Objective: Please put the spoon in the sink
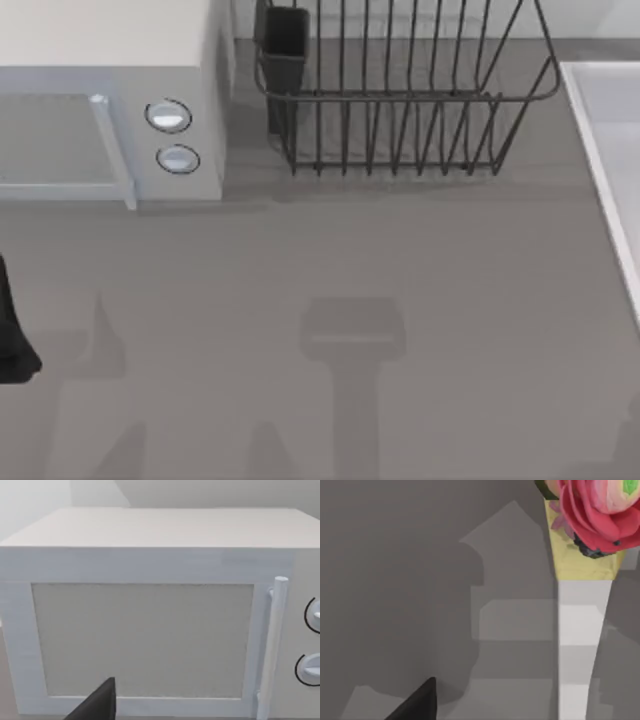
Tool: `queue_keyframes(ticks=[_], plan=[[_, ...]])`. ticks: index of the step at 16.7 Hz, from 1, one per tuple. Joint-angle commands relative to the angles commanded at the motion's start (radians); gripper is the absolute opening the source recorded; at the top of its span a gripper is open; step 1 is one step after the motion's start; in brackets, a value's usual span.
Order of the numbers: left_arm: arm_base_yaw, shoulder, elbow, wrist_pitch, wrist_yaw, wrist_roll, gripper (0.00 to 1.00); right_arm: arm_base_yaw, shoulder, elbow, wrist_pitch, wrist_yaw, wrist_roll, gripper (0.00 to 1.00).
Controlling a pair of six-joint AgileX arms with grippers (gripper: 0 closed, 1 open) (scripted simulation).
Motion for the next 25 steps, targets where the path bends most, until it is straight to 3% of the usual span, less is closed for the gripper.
queue_keyframes(ticks=[7, 20, 25], plan=[[0.0, 0.0, 0.0, 0.0, 0.0, 0.0, 1.0, 0.0, 0.045, -0.048, 0.085, 0.0, 0.001, 1.0], [0.0, 0.0, 0.0, 0.0, 0.0, 0.0, 1.0, 0.0, 0.045, -0.048, 0.085, 0.0, 0.001, 0.02], [0.0, 0.0, 0.0, 0.0, 0.0, 0.0, 1.0, 0.0, 0.045, -0.048, 0.085, 0.0, 0.001, 0.0]])
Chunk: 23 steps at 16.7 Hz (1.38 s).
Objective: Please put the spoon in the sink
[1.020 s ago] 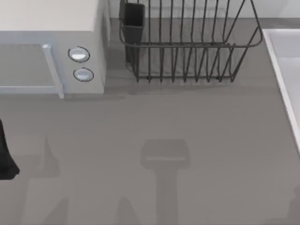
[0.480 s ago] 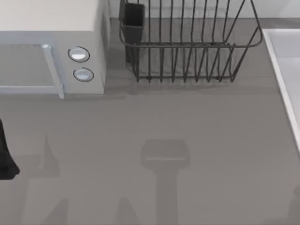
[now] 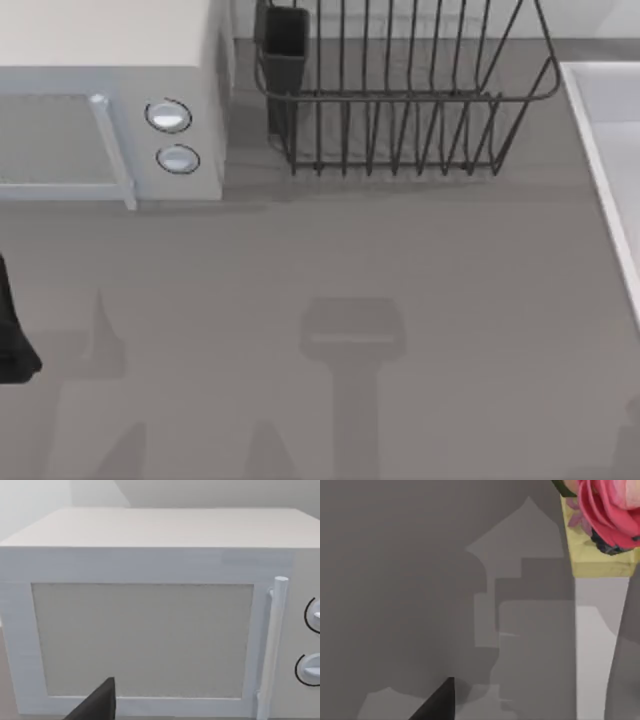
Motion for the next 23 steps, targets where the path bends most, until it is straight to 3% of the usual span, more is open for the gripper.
queue_keyframes(ticks=[3, 4, 8, 15, 23], plan=[[0.0, 0.0, 0.0, 0.0, 0.0, 0.0, 1.0, 0.0, 0.0, 0.0, 0.0, 0.0, 0.0, 0.0], [0.0, 0.0, 0.0, 0.0, 0.0, 0.0, 1.0, 0.0, -0.07, 0.04, -0.1, -0.013, 0.022, 0.0], [0.0, 0.0, 0.0, 0.0, 0.0, 0.0, 1.0, -0.002, -0.097, 0.096, -0.173, -0.014, 0.017, 0.0], [0.0, 0.0, 0.0, 0.0, 0.0, 0.0, 1.0, -0.004, -0.221, 0.294, -0.522, -0.013, 0.014, 0.0], [0.0, 0.0, 0.0, 0.0, 0.0, 0.0, 1.0, -0.002, -0.231, 0.331, -0.559, -0.013, 0.018, 0.0]])
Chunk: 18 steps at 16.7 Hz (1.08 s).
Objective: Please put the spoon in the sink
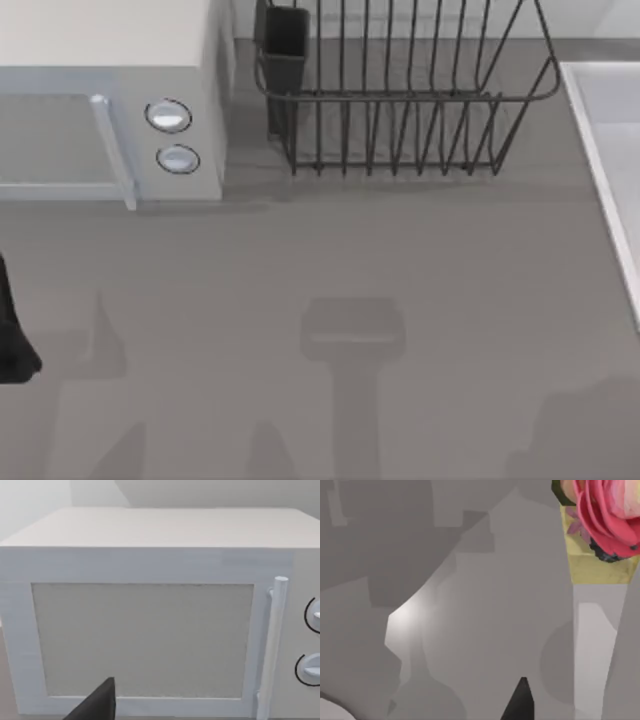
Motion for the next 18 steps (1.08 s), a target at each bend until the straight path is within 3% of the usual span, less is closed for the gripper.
queue_keyframes(ticks=[7, 18], plan=[[0.0, 0.0, 0.0, 0.0, 0.0, 0.0, 1.0, 0.05, 0.311, 0.365, -0.144, 0.003, 0.041, 0.0], [0.0, 0.0, 0.0, 0.0, 0.0, 0.0, 1.0, 0.207, 1.104, 1.577, -0.48, 0.008, 0.207, 0.0]])
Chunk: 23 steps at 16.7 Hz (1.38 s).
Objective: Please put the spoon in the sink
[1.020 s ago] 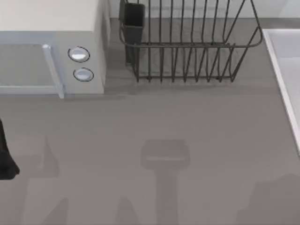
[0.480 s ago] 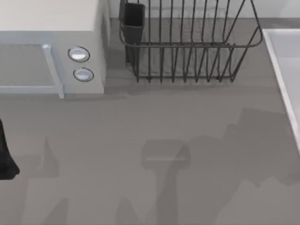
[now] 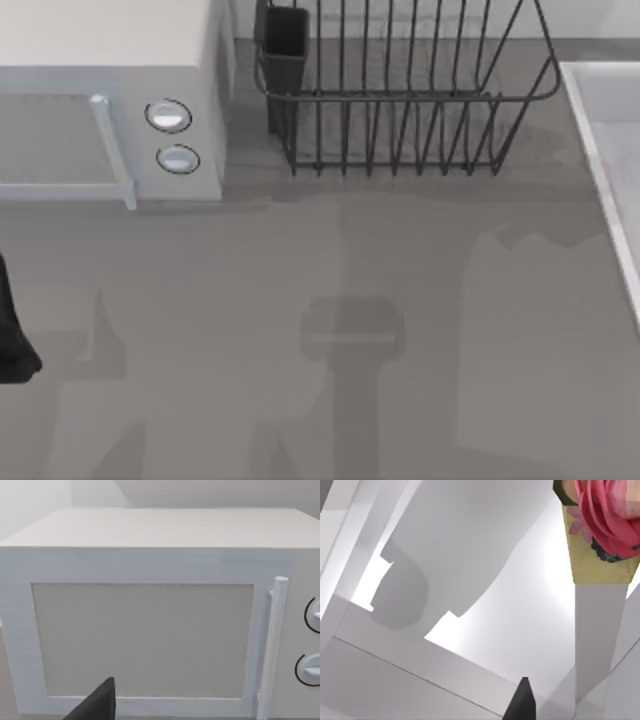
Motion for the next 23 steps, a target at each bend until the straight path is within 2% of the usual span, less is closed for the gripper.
queue_keyframes(ticks=[5, 11, 15, 23], plan=[[0.0, 0.0, 0.0, 0.0, 0.0, 0.0, 1.0, 0.058, 0.216, 0.3, -0.075, 0.005, 0.071, 0.0], [0.0, 0.0, 0.0, 0.0, 0.0, 0.0, 1.0, 0.072, 0.26, 0.359, -0.088, 0.007, 0.089, 0.0], [0.0, 0.0, 0.0, 0.0, 0.0, 0.0, 1.0, 0.067, 0.245, 0.317, -0.055, 0.006, 0.09, 0.0], [0.0, 0.0, 0.0, 0.0, 0.0, 0.0, 1.0, 0.072, 0.14, -0.042, 0.181, 0.004, 0.09, 0.0]])
